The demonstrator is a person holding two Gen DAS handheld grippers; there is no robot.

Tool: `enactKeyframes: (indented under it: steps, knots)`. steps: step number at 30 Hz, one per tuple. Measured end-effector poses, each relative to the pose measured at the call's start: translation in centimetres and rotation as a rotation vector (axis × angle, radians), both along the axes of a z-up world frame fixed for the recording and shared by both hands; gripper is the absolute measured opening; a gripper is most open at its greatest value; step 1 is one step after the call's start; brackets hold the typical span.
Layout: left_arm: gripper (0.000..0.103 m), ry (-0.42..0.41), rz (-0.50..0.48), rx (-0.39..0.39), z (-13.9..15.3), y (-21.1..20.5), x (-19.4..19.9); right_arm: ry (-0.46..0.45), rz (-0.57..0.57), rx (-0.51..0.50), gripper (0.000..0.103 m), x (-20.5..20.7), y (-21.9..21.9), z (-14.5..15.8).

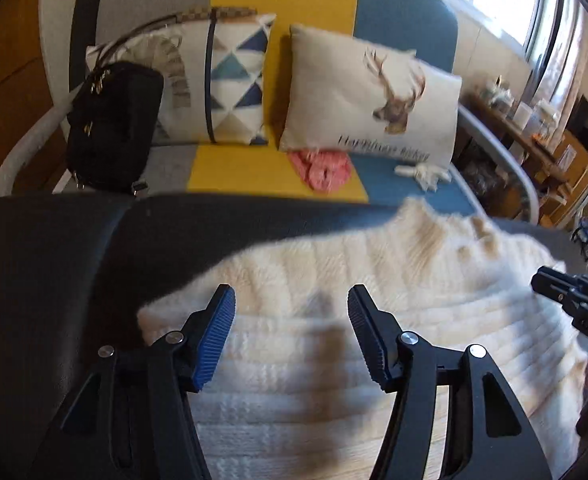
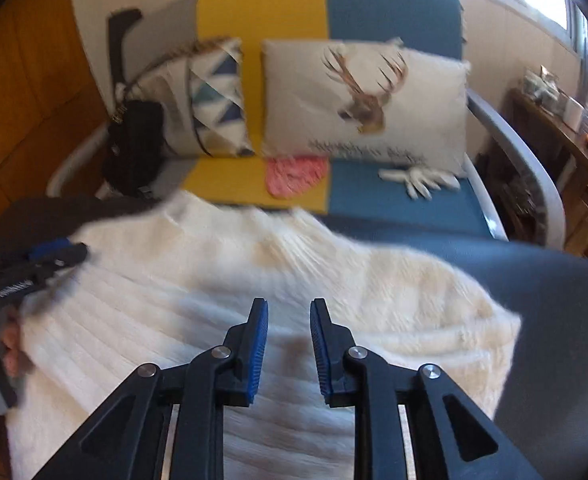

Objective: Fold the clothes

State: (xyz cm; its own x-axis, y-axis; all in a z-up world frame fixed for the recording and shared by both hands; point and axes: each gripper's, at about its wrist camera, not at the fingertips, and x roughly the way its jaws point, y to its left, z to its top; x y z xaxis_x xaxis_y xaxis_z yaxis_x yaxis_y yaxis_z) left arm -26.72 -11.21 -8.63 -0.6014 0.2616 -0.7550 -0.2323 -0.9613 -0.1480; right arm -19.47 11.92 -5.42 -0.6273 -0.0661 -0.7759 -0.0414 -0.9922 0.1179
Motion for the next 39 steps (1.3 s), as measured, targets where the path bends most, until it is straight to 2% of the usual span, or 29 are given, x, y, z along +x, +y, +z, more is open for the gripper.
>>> enactKeyframes:
  steps: [3, 5, 8, 9, 12, 14, 16, 18, 20, 21, 24, 25, 27, 29, 32, 35, 37, 39]
  knots:
    - [0.062, 0.025, -0.066, 0.033, 1.6, 2.0, -0.9, 0.019, 0.086, 0.027, 0.021, -2.3, -2.8, 1.1]
    - [0.062, 0.015, -0.127, 0.003, 1.7, 4.4, -2.1, -0.019, 0.077, 0.080, 0.021, -4.6, -3.5, 0.2]
    - [0.062, -0.069, -0.179, -0.072, -0.1, 7.5, -4.2, -0.116, 0.033, 0.103, 0.021, -7.2, -3.0, -2.8]
    - [0.062, -0.091, -0.178, -0.094, -0.7, 8.1, -4.7, -0.132, 0.026, 0.101, 0.021, -7.8, -2.7, -3.8]
    - [0.063, -0.094, -0.126, -0.133, -1.3, 8.3, -5.4, -0.078, 0.008, 0.039, 0.021, -7.7, -1.2, -3.5]
    - [0.063, -0.103, -0.104, -0.095, -0.9, 7.6, -5.1, -0.052, -0.008, -0.019, 0.021, -7.3, -0.1, -2.7]
    - [0.063, -0.096, -0.096, -0.047, -0.4, 6.9, -4.6, -0.020, 0.001, -0.008, 0.021, -6.1, 0.8, -1.7]
    - [0.063, -0.073, -0.092, -0.001, 0.1, 6.4, -4.3, -0.036, -0.020, 0.021, 0.021, -6.4, 1.5, -2.3]
    - [0.063, -0.060, -0.116, 0.010, 0.4, 7.2, -4.7, -0.053, -0.040, 0.050, 0.021, -6.7, 2.1, -2.8]
    - [0.063, -0.056, -0.124, 0.001, 0.3, 7.7, -4.9, -0.061, -0.051, 0.065, 0.021, -6.9, 2.5, -3.1]
    - [0.063, -0.105, -0.102, -0.101, -1.9, 9.1, -7.1, -0.086, -0.082, 0.110, 0.021, -7.3, 3.5, -3.9]
    - [0.066, -0.088, -0.096, -0.101, -1.8, 8.9, -7.1, -0.087, -0.078, 0.115, 0.021, -7.3, 3.4, -3.7]
    - [0.066, -0.120, -0.073, -0.054, -1.4, 8.0, -7.0, -0.087, -0.085, 0.095, 0.021, -6.3, 3.8, -2.9]
    - [0.066, -0.114, -0.045, 0.020, -0.6, 6.0, -5.7, -0.043, -0.054, 0.049, 0.021, -4.1, 3.5, -1.6]
    - [0.066, -0.075, -0.038, 0.082, 1.0, 2.8, -1.7, 0.010, 0.037, -0.035, 0.023, 1.1, 2.0, 0.0]
    - [0.066, -0.028, -0.058, 0.106, 2.2, 0.5, 3.8, 0.007, 0.078, -0.036, 0.024, 6.7, 0.1, 0.5]
    - [0.066, -0.033, -0.069, 0.118, 2.4, -0.8, 7.8, -0.062, 0.072, -0.055, 0.024, 10.0, -0.7, -1.0]
    - [0.066, -0.051, -0.069, 0.111, 1.9, -1.6, 11.7, -0.149, 0.035, -0.043, 0.024, 12.1, -0.7, -3.8]
